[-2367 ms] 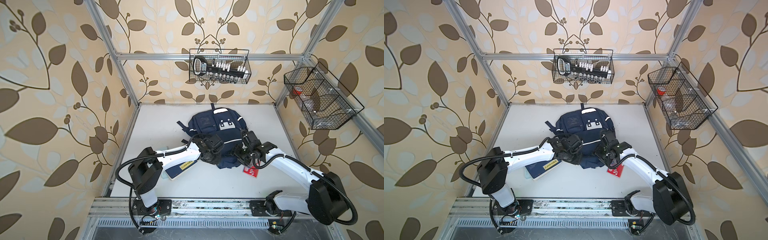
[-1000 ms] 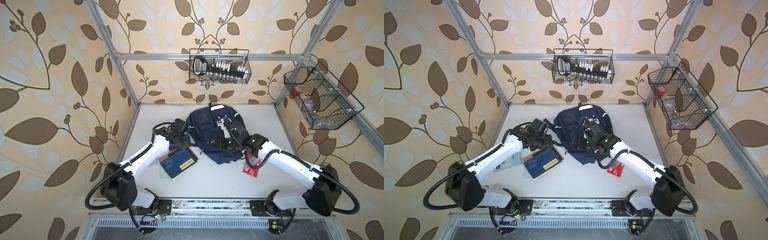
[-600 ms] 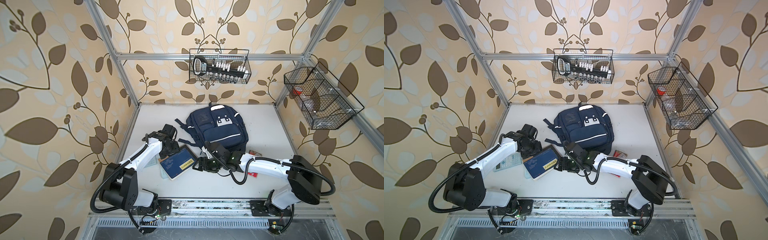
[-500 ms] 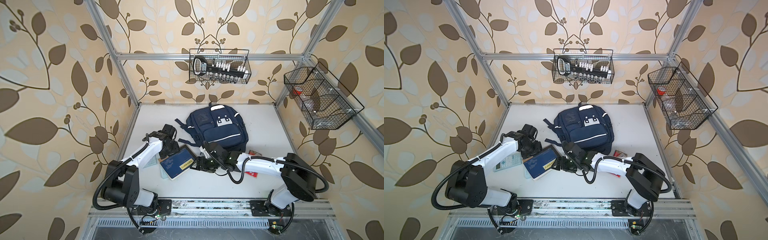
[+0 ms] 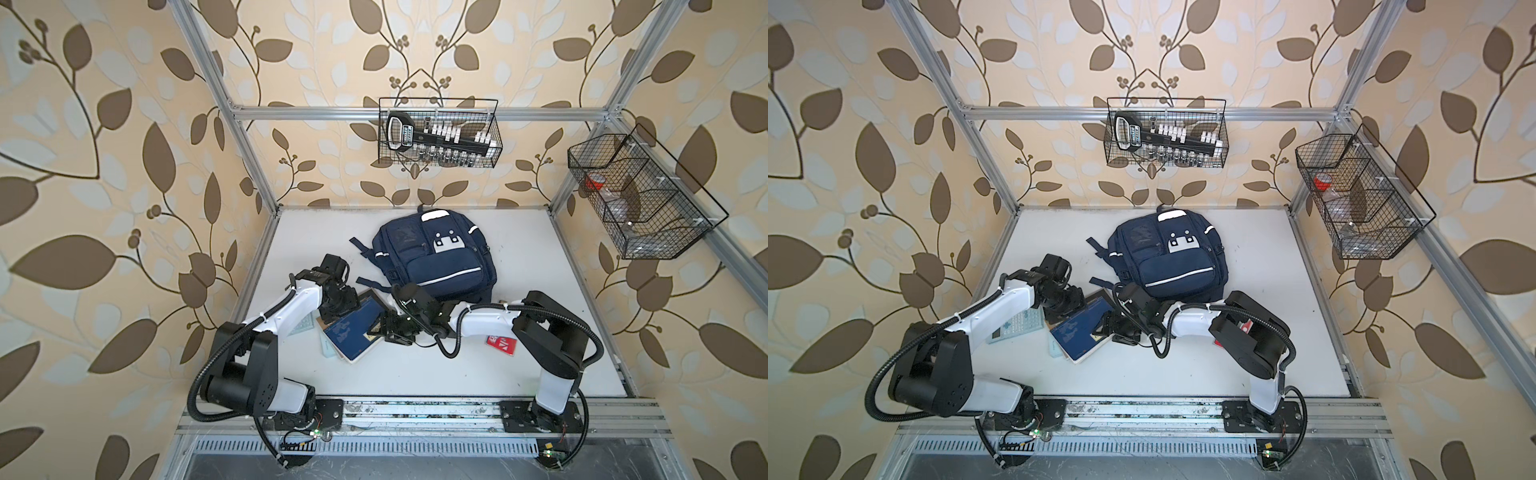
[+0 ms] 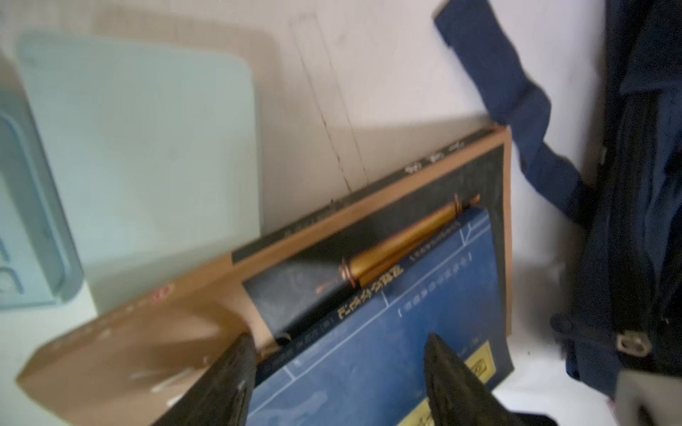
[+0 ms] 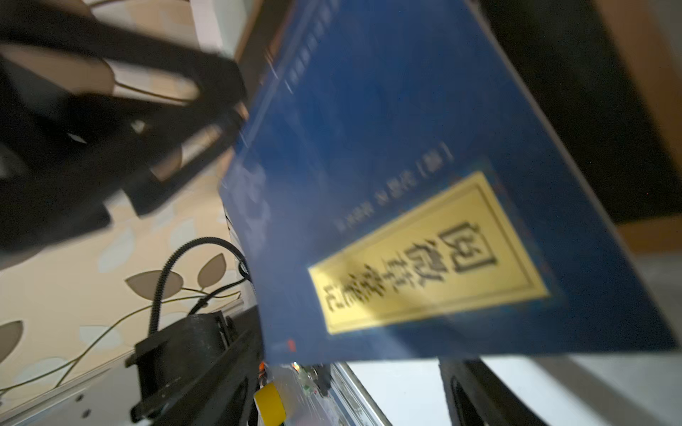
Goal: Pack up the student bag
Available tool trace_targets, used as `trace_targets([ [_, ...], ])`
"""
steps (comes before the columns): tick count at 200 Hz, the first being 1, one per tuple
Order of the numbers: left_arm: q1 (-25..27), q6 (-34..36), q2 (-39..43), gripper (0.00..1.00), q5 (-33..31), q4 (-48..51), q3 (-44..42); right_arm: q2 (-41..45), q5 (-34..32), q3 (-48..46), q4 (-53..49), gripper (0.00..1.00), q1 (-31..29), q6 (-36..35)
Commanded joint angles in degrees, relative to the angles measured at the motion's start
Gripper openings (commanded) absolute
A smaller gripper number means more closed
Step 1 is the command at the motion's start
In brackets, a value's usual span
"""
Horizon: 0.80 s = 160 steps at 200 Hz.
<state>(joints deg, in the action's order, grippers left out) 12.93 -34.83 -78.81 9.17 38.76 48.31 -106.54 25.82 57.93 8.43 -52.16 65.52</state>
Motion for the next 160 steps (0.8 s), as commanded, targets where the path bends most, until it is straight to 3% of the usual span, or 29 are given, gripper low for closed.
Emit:
trace_targets([
  [1, 0.1, -3.5, 4.1, 0.72, 8.5, 0.8, -4.2, -2.1, 1.6, 3.5, -0.2, 0.75, 2.4, -0.8],
  [25, 0.2, -5.7, 4.2, 0.66, 13.6, -2.9, -9.2, -3.3, 1.5, 6.6, -4.2, 0.75, 4.0, -3.4],
  [61, 0.1, -7.5, 6.5, 0.67, 12.0, -3.7, -11.1, 0.7, -0.7, 2.9, -7.2, 0.79, 3.7, -4.7],
  [80, 0.1, -6.9, 6.1, 0.66, 10.9, -2.6, -8.6, 3.4, 0.4, -3.7, -2.8, 0.80, 3.4, -2.6],
  [123, 0.1, -6.8, 4.2, 0.62, 11.0, -2.9, -6.3, 3.7, 5.5, -13.0, 10.9, 0.73, 3.3, 3.4],
  [160, 0.1, -7.2, 2.7, 0.56, 12.5, -4.1, -7.1, 5.1, 4.4, -15.3, 12.2, 0.72, 2.0, 5.0],
])
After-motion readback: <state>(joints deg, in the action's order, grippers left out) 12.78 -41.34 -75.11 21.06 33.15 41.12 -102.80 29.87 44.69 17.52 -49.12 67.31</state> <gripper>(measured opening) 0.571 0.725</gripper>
